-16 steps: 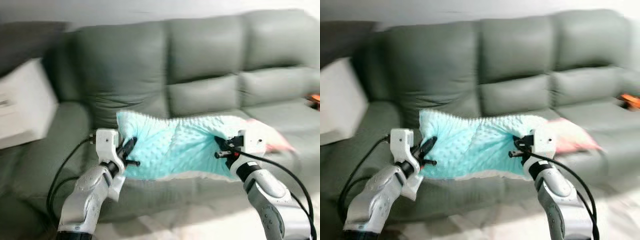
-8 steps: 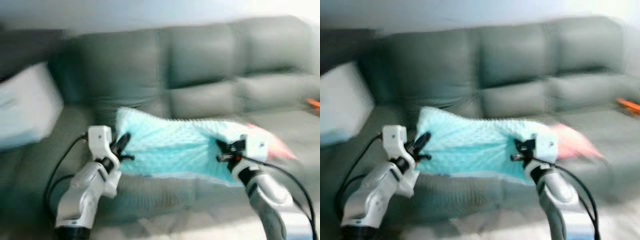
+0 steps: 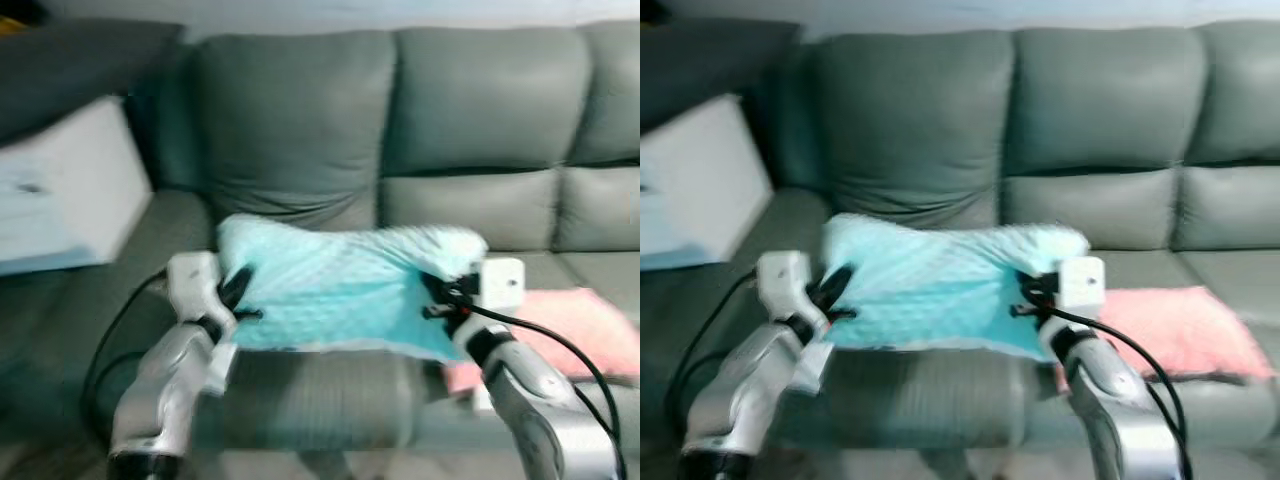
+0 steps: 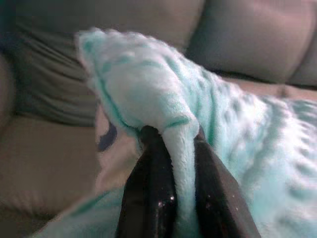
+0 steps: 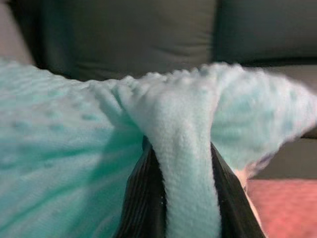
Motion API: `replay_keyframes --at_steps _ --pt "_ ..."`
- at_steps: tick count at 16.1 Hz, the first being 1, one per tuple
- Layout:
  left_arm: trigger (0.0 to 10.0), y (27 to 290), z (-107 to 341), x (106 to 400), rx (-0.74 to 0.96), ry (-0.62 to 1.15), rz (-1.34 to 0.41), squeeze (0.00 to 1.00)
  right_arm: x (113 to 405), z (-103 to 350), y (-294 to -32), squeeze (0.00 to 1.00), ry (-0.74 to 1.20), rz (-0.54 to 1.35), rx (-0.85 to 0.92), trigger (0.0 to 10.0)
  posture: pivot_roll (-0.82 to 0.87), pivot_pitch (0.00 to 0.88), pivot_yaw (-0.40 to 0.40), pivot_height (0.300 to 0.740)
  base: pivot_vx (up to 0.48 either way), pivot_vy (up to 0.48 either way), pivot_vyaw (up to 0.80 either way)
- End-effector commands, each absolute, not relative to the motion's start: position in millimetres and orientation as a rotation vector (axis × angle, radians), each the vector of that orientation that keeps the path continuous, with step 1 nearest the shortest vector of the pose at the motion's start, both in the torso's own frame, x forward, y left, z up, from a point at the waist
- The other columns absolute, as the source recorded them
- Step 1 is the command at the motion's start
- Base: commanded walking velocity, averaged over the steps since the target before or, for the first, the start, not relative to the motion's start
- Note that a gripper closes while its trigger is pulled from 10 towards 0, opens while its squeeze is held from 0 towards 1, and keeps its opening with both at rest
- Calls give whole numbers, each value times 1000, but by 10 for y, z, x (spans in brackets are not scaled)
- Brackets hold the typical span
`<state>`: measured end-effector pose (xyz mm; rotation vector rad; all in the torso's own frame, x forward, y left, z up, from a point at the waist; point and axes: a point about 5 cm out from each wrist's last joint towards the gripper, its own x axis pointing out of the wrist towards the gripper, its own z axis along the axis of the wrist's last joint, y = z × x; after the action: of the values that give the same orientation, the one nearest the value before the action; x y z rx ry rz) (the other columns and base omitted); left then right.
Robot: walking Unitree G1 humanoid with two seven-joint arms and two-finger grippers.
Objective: Move the pillow to the sofa
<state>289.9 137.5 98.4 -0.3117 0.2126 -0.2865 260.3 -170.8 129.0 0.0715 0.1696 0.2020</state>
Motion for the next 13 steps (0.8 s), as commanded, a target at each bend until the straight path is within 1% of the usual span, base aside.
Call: replay_keyframes --at_steps 1,10,11,13 --pt "10000 1517 959 2872 -280 219 -243 0 2623 1385 -1646 0 126 225 76 10000 -193 0 35 740 0 0 0" --pt "10000 1504 942 2895 -285 245 -246 0 2622 1388 -1646 0 123 220 79 10000 -195 0 39 740 0 0 0" --pt "10000 1500 941 2896 -281 245 -250 0 2620 1389 -1645 0 123 219 79 10000 -195 0 40 740 0 277 0" --pt "10000 1490 932 2891 -252 244 -267 0 2617 1389 -1644 0 123 218 80 10000 -196 0 42 740 0 480 0"
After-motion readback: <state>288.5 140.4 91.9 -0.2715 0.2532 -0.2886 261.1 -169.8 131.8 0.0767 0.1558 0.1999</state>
